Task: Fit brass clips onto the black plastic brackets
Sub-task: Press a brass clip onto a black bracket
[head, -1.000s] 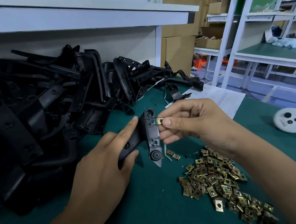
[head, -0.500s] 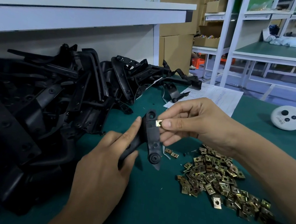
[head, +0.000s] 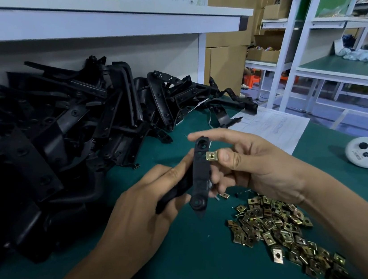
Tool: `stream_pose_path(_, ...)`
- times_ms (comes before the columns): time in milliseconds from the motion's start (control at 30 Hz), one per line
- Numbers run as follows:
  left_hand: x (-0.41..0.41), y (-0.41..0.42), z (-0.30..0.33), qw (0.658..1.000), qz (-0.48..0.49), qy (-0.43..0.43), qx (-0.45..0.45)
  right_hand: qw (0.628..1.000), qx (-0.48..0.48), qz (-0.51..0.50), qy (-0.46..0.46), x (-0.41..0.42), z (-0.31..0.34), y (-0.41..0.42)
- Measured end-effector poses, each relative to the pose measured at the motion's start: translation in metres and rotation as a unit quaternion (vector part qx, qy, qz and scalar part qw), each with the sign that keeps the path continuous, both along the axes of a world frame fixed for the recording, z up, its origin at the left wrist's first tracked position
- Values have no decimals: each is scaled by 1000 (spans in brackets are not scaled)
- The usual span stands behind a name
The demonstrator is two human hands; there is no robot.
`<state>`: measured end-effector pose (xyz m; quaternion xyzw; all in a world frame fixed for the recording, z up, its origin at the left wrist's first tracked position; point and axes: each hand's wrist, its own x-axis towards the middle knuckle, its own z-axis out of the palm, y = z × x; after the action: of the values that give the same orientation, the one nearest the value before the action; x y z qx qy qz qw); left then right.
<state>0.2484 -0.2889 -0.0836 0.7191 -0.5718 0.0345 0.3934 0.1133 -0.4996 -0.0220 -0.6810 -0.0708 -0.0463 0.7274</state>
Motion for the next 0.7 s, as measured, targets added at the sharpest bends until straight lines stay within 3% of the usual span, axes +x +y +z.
stream_pose_path(233, 1, -4, 0, 1000, -12, 5, 12, 991, -88, -87, -54, 7, -6, 14)
stream_pose_path(400, 5, -3, -2, 997, 68, -3, -36, 976, -139, -166, -36, 8, -5, 4)
stream_pose_path(467, 9, -3, -4, 993, 99, 22, -62, 940, -270, -208, -9, 6, -7, -4)
stream_pose_path(567, 8, -3, -5, 990, 117, 45, -67, 864, -469, -177, 48, 5, -12, -5)
stream_pose_path(700, 8, -3, -3, 989, 129, 48, -58, 816, -552, -152, 83, 11, -17, 3)
